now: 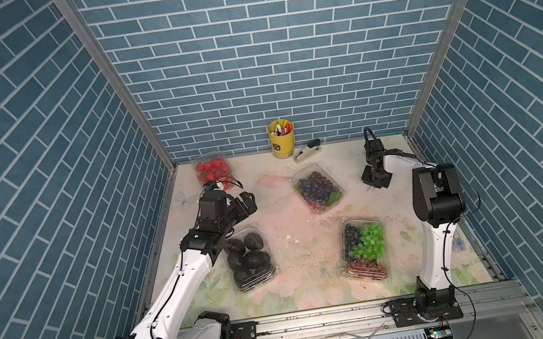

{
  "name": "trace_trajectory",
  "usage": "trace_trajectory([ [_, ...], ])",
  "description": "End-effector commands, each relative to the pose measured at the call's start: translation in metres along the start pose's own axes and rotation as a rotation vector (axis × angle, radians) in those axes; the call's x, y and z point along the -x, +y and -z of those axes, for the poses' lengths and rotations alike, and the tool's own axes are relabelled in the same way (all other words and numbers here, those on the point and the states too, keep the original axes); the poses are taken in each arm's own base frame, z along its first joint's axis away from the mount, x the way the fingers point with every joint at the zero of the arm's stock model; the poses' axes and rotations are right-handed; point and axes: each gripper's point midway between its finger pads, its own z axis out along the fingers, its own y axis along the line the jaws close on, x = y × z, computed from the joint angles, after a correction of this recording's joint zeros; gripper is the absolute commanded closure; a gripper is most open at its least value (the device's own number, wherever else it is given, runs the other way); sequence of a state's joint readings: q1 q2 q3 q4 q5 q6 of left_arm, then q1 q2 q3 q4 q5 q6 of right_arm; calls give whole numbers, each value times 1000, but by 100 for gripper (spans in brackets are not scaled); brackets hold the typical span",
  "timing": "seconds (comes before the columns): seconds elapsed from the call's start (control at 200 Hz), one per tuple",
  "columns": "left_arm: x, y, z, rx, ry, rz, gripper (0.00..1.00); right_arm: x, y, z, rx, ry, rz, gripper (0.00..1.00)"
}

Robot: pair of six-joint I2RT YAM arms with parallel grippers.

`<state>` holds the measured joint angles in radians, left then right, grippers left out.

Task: Label fruit boxes
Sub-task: Pick up the label sticker from the center of the board.

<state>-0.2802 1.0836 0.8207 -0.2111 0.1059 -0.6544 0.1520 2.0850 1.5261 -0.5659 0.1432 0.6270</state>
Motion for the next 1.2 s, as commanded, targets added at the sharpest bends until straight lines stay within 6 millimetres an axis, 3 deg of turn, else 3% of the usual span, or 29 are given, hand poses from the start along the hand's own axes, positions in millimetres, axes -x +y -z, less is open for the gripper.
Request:
trace_trajectory([
  [0.0, -1, -17, -4, -89, 13, 17, 0, 15, 26, 50, 117, -135, 126, 83],
  [0.16, -3, -43, -14, -232, 48, 54, 0, 10, 54, 105, 279, -269, 262, 83],
  [0.3, 3, -75, -19, -373, 90, 83, 3, -8, 80, 153, 472, -356, 397, 82],
  [0.45, 10, -111, -21, -503, 124, 79, 8, -41, 110, 199, 627, -429, 581, 80],
  [0.685, 7, -173, -14, -671, 131, -11, 17, -89, 142, 255, 846, -494, 735, 81],
  [0.955, 2, -230, -4, -832, 145, -94, 24, -129, 163, 289, 1008, -456, 795, 78],
  [1.09, -1, -238, -7, -841, 155, -111, 28, -142, 168, 297, 1049, -440, 811, 78],
  [1.195, -3, -241, -10, -847, 162, -111, 37, -147, 169, 304, 1075, -440, 807, 78],
])
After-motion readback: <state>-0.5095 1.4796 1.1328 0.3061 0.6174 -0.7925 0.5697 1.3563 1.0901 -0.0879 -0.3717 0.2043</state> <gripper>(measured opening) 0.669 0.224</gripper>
